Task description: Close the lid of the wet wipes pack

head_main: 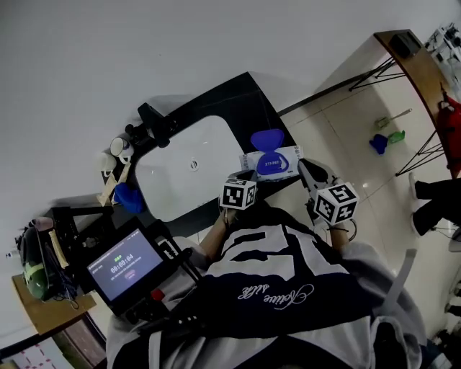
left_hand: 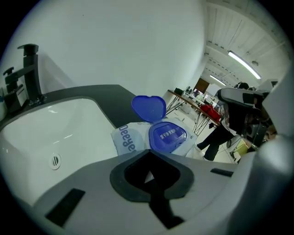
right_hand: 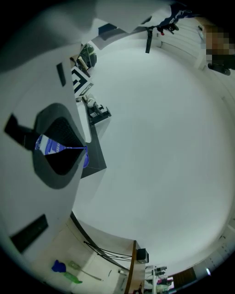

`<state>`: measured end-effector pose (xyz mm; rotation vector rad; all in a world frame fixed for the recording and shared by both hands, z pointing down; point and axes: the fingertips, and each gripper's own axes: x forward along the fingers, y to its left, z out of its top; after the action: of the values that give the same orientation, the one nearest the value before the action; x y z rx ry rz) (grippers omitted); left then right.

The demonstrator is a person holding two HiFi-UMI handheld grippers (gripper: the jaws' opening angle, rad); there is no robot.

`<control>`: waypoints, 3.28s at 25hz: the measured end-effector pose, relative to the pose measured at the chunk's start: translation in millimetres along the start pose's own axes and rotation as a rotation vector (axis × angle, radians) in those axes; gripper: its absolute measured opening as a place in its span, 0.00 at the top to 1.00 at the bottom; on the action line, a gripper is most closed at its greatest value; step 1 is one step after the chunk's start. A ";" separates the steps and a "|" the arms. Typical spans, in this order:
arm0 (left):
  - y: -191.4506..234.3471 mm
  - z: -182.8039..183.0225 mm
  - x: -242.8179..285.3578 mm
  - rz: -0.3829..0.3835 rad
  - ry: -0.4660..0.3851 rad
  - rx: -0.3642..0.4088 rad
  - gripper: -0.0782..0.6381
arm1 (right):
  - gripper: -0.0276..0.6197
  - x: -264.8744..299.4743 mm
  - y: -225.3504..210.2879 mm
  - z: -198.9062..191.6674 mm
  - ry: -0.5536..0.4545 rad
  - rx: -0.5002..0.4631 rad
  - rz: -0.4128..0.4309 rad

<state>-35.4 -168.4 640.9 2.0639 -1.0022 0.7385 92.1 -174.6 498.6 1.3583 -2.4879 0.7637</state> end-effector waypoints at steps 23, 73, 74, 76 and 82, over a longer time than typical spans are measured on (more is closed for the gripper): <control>6.9 -0.6 23.8 -0.104 0.068 0.039 0.89 | 0.96 133.3 -88.7 -25.5 0.258 0.006 0.039; 38.5 28.1 -16.6 0.027 -0.119 -0.104 0.89 | 0.96 89.4 6.3 -77.9 0.410 -0.207 0.096; 38.2 30.4 -19.8 0.029 -0.135 -0.109 0.89 | 0.96 88.4 6.0 -73.8 0.394 -0.184 0.094; 38.6 34.7 -26.5 0.038 -0.166 -0.115 0.89 | 0.96 86.2 6.0 -68.0 0.371 -0.149 0.091; 54.0 40.9 -46.0 0.088 -0.244 -0.153 0.89 | 0.96 86.1 9.6 -65.0 0.351 -0.115 0.089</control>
<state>-97.2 -205.7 602.3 2.0188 -1.2510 0.4445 32.1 -198.1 585.8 0.9838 -2.2856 0.7857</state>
